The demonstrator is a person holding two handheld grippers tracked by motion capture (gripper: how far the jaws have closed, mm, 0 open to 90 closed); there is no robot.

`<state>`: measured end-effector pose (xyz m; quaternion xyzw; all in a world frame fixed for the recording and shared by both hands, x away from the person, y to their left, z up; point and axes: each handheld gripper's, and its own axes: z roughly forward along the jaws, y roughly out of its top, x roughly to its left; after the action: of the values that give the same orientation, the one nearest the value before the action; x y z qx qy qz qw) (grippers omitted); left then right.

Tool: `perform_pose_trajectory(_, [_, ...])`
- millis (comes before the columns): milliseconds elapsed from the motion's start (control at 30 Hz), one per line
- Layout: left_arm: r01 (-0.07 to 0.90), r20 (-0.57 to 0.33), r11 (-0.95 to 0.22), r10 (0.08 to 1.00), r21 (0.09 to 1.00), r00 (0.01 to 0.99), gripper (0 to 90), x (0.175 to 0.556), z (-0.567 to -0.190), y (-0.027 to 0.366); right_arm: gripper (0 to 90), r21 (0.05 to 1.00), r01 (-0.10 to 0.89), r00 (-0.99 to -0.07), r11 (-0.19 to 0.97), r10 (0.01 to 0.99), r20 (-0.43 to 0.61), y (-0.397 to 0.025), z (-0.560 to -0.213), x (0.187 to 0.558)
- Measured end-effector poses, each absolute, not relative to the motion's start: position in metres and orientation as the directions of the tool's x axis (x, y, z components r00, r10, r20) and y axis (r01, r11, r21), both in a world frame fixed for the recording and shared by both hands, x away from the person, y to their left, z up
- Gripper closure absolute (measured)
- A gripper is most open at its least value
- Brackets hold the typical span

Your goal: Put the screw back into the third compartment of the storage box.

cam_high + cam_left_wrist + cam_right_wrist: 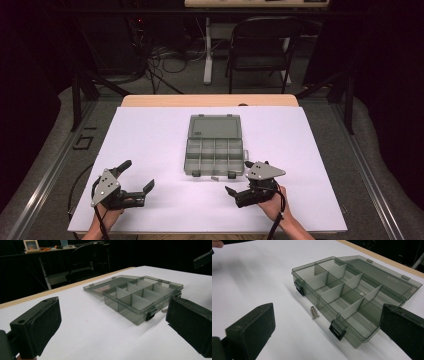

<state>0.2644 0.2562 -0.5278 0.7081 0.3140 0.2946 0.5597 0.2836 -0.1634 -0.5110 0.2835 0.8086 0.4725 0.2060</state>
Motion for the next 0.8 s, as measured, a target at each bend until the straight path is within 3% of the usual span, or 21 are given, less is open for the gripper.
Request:
perform_pose_trajectory(433, [0.112,0.069,-0.179,0.773,0.977,0.631,0.0,0.264,-0.528,0.256,1.3,0.862,0.276,-0.771,0.426,0.633,-0.066,-0.147,-0.514,0.290])
perform_pose_trajectory(800, [0.112,0.069,-0.179,0.772,0.977,0.632,0.0,0.264,-0.528,0.256,25.5,0.837,0.280,-0.788,0.469,0.611,-0.079,-0.132,-0.519,0.296])
